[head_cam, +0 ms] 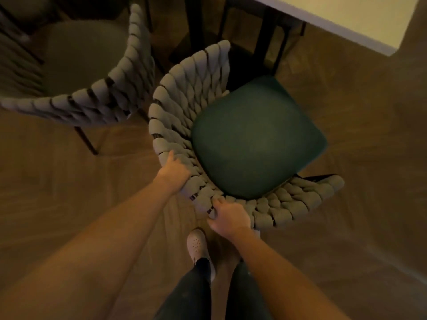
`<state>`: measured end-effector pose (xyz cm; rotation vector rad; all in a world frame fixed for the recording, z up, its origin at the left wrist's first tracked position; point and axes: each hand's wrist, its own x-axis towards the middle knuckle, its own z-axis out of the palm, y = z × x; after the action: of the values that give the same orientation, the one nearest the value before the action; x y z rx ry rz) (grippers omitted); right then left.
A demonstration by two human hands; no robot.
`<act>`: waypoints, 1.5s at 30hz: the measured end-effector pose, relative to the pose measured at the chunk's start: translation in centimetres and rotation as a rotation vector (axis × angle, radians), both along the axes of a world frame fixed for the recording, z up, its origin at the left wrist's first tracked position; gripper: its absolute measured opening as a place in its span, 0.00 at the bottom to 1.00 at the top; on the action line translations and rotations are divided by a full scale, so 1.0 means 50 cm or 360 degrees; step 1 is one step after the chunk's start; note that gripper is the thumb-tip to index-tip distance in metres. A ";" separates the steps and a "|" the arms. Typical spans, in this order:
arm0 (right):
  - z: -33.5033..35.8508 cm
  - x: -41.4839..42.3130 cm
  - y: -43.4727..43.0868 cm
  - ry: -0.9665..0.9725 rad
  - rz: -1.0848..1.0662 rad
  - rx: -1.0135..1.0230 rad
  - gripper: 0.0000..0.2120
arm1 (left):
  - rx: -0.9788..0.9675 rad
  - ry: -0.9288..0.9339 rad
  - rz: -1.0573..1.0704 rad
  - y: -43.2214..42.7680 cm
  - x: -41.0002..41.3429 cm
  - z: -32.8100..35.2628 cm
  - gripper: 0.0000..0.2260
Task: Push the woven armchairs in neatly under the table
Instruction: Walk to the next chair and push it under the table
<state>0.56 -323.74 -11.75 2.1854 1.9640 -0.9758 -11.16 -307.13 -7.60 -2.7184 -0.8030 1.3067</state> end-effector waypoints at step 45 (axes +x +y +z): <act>0.051 0.544 0.295 -0.0321 0.0854 -0.0286 0.15 | -0.0009 -0.0186 0.0177 0.254 0.076 -0.043 0.19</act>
<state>27.75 -308.97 -9.18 1.4734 2.0960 -0.7728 -7.36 -294.45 -9.73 -2.8144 -0.9743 1.1784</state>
